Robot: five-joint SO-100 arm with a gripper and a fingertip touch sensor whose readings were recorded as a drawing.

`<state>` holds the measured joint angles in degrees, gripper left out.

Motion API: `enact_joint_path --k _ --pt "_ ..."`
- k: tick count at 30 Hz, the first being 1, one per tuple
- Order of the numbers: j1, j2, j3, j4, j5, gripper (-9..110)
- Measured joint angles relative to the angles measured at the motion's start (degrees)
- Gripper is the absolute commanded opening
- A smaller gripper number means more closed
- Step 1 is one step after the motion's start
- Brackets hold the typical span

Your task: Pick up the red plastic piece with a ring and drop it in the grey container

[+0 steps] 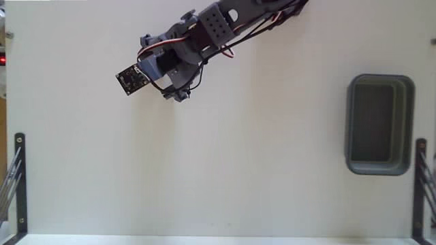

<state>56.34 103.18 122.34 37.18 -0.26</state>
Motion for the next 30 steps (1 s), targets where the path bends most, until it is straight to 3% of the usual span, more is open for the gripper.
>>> enact_joint_path --k 30 --pt "0.0 0.0 0.0 0.0 0.0 98"
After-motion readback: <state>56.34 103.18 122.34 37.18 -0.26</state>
